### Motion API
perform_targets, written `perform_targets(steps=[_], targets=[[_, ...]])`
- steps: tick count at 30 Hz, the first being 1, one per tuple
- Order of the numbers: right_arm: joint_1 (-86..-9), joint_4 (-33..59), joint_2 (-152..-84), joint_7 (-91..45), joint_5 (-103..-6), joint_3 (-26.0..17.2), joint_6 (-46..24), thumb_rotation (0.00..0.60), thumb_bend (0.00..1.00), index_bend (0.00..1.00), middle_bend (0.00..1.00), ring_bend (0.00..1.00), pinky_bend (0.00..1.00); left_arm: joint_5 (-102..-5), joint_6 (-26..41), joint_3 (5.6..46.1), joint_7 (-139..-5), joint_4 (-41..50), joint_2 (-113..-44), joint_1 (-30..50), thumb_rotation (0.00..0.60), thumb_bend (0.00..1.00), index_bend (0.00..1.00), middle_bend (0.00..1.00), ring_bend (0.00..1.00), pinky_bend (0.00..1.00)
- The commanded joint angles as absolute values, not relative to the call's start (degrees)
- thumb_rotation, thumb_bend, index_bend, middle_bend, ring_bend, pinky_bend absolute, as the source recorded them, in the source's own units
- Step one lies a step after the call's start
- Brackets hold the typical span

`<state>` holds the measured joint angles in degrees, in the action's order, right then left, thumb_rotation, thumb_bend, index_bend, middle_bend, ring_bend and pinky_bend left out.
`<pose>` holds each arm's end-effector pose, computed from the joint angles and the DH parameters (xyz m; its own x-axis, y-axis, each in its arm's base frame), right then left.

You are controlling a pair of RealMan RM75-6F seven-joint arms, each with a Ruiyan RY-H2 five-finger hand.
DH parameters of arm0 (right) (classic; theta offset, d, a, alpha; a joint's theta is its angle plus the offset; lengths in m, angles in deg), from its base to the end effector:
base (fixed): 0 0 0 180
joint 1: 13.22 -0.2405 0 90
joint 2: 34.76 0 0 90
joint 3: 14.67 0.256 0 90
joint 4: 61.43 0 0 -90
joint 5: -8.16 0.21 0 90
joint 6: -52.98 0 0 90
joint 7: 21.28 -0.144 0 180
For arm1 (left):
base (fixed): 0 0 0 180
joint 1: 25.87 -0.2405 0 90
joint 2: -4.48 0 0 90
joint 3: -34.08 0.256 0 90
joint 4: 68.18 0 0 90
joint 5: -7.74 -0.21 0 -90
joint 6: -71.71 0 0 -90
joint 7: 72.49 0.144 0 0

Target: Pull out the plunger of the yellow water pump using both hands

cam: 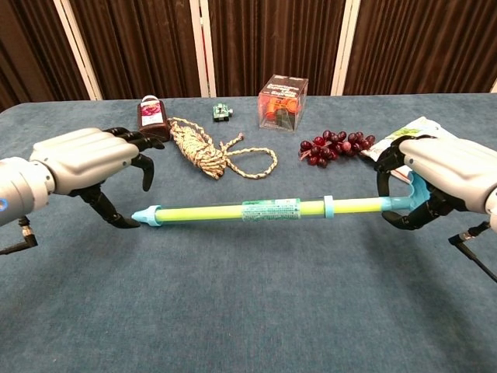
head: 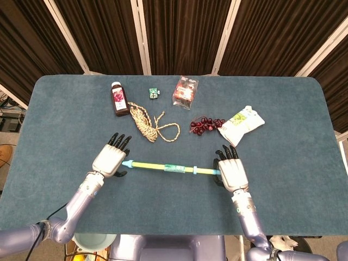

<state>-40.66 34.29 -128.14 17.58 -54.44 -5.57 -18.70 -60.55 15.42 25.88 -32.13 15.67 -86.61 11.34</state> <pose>-0.1731 -0.2713 -0.0142 0.4554 -0.1876 0.8703 -0.8880 -0.1655 0.4290 -0.1686 0.3171 -0.0305 0.7248 0.1313 0.6764 0.6521 -0.4478 -0.6118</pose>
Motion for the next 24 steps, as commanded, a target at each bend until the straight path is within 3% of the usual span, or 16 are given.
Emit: perform_targets(steps=[1, 24], targets=[[-40.67, 34.30, -128.05, 17.42, -54.30, -5.64, -18.70, 0.600, 0.49, 0.70, 0.24, 0.06, 0.06, -59.48, 15.51, 26.04, -31.32, 14.43, -87.97, 12.06, 0.600, 0.16, 0.40, 0.03, 0.00, 0.02], [-40.89, 35.25, -127.05, 16.69, -53.68, -6.03, -19.03, 0.600, 0.49, 0.70, 0.24, 0.06, 0.06, -57.38, 14.64, 27.31, -31.64, 9.74, -92.92, 13.92, 0.600, 0.17, 0.42, 0.04, 0.00, 0.02]])
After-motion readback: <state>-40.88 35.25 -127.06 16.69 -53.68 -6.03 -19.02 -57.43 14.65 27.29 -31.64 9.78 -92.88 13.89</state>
